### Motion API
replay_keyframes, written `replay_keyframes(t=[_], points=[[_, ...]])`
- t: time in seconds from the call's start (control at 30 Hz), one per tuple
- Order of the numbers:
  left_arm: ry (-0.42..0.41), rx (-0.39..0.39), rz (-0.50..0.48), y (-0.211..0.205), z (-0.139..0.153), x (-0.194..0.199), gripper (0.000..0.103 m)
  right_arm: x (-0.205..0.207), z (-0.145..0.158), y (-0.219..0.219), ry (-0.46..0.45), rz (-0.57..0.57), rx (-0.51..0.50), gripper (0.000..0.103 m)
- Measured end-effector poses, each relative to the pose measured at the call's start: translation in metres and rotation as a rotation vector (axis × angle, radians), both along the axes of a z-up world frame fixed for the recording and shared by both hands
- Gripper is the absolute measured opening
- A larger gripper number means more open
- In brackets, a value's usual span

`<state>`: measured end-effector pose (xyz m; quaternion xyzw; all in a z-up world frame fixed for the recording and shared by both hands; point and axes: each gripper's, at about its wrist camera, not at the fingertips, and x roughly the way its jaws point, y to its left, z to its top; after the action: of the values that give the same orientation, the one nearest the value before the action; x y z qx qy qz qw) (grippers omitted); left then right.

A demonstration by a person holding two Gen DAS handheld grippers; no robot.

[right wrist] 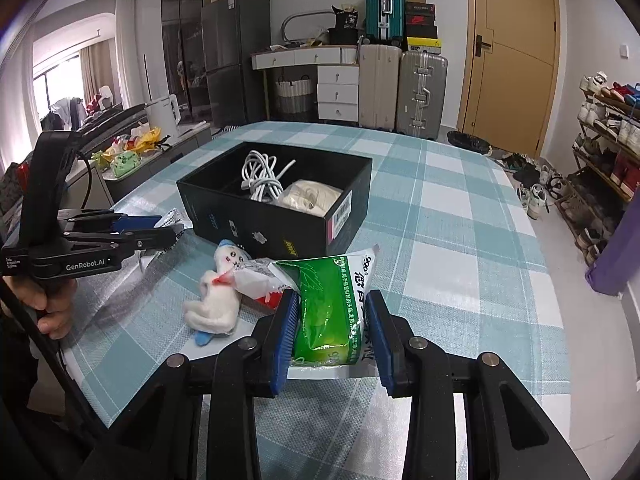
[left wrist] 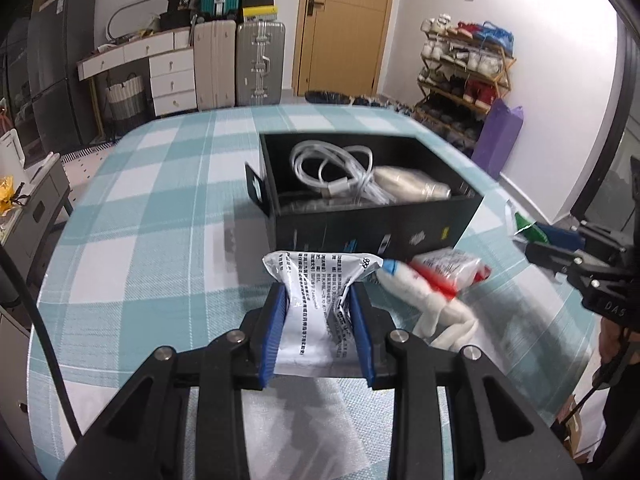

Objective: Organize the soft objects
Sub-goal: 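Carry the white sachet and green packet with both grippers over the black box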

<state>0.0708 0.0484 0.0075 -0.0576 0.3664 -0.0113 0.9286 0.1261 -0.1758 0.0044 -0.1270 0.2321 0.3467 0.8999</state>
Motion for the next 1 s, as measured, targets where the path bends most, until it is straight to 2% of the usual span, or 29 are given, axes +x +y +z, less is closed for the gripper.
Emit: replay_keyframes(t=[0.33, 0.67, 1.0], points=[[-0.09, -0.011, 0.013, 0.003, 0.03, -0.007, 0.031, -0.009, 0.016, 0.003, -0.02, 0.029, 0.081, 0.035], [-0.125, -0.011, 0.02, 0.002, 0.052, 0.008, 0.031, -0.001, 0.035, 0.018, -0.018, 0.058, 0.136, 0.035], [-0.135, -0.008, 0.017, -0.001, 0.061, 0.029, 0.031, 0.012, 0.053, 0.03, -0.02, 0.073, 0.16, 0.035]])
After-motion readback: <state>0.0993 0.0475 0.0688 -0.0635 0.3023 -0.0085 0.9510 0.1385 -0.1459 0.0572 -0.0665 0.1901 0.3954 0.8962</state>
